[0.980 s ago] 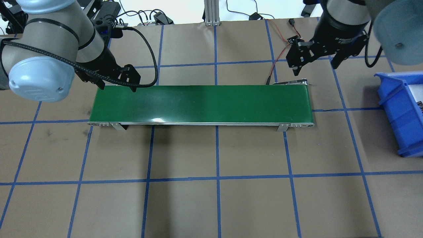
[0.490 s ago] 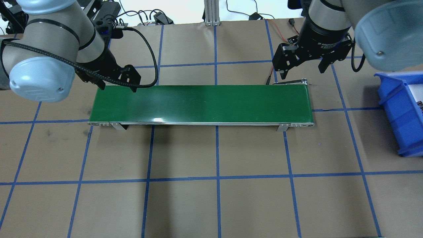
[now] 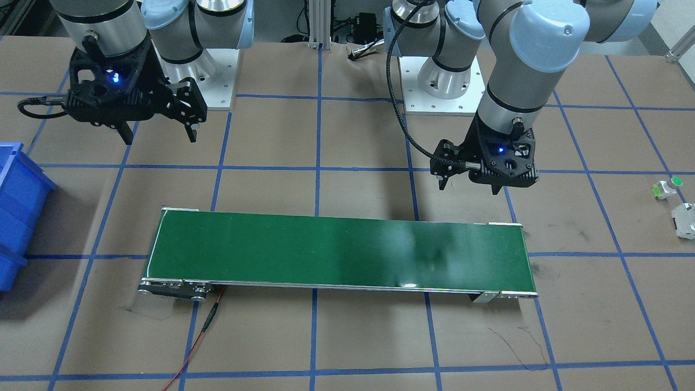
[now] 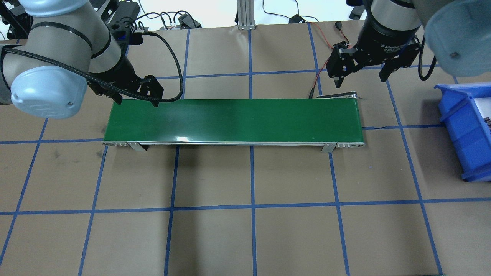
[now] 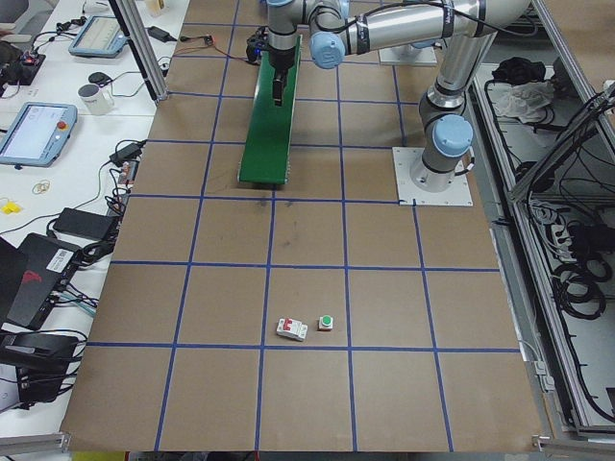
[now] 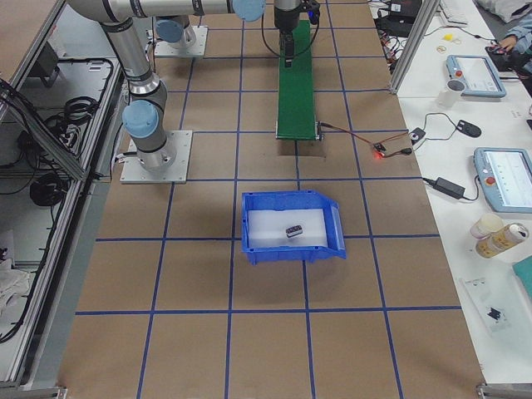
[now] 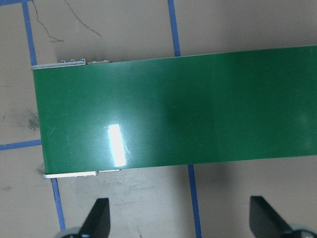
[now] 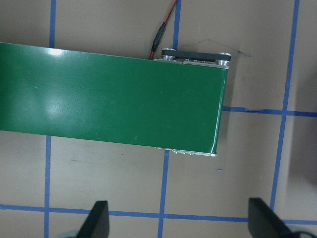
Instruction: Move capacitor from left to right
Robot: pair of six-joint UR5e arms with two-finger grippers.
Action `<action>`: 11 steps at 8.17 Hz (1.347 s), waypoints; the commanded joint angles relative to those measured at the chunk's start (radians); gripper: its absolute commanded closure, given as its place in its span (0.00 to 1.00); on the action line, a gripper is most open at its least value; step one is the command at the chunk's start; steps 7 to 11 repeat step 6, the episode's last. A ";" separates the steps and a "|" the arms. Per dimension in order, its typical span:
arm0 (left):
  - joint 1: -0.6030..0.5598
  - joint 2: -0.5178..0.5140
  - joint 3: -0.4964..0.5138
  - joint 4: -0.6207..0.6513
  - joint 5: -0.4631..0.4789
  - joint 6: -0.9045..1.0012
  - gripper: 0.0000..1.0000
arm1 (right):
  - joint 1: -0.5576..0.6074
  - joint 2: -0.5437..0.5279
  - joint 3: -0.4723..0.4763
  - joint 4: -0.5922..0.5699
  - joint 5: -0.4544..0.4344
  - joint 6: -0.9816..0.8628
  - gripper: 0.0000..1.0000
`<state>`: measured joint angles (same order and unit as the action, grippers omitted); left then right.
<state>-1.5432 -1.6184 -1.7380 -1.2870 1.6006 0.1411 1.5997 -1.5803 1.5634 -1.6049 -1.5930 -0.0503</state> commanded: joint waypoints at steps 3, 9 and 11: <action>-0.002 0.002 -0.003 -0.002 -0.005 0.006 0.00 | -0.027 -0.007 0.001 0.008 -0.002 -0.013 0.00; -0.002 0.002 -0.003 -0.003 -0.001 0.008 0.00 | -0.027 -0.012 0.001 0.011 -0.013 -0.013 0.00; -0.002 0.002 -0.003 -0.003 -0.001 0.008 0.00 | -0.027 -0.012 0.001 0.011 -0.013 -0.013 0.00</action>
